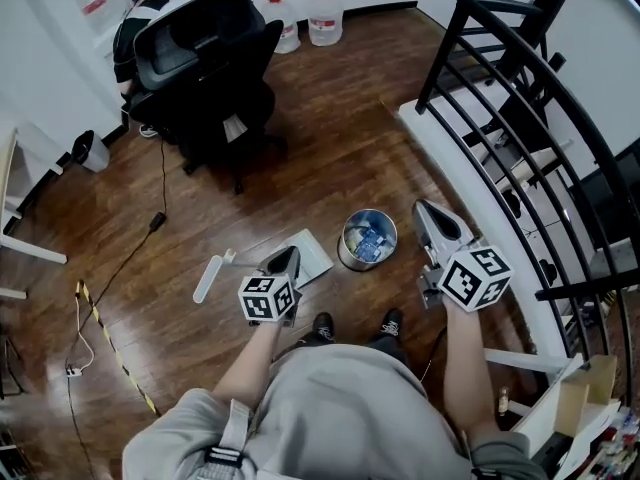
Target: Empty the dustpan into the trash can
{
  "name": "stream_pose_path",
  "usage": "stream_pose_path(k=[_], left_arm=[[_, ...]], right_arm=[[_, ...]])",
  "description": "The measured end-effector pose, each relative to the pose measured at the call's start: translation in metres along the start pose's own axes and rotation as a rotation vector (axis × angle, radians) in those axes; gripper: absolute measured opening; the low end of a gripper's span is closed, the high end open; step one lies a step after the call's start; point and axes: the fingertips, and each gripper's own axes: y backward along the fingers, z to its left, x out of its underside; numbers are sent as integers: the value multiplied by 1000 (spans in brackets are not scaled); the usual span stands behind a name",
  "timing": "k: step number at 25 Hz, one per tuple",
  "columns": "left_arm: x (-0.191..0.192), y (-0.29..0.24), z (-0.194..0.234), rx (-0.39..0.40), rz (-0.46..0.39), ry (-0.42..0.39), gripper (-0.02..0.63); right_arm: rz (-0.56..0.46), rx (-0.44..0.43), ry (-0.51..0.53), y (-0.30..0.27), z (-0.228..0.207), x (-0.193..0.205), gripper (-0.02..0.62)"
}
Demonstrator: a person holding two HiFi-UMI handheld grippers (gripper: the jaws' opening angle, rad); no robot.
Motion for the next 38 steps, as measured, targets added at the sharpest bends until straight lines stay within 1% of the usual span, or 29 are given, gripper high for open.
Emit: stream_pose_path(k=[1,3,5,7,8,10,14,19,27,38], left_arm=[[-22,-6,-27,94,-28,-49,6],[-64,-12,-82,274,-67,-136,6],[-98,-12,-130,424,-84,-200,6],[-126,-8,-168,534,-93,-247,6],[-138,-5,-184,575,-101,-268,6],[-156,1,-209,627,-124,-309,6],[-184,12,-237,666,-173,-362,6],[-196,14,-243,650,-175,-404,6],[-198,10,-243,649,-152,-395,6],[-194,8,-240,641,-148,-386,6]], right_arm=[[-10,3,3,1,0,-1,0],[-30,8,11,3,0,-3,0],[-41,10,30,3,4,-3,0],[-49,14,61,2,10,-5,0],[-54,17,77,2,12,-6,0],[-69,23,101,4,16,-10,0],[-105,36,128,9,18,-20,0],[-124,42,150,10,25,-29,0],[-110,44,167,10,26,-31,0],[-112,37,175,10,27,-35,0]])
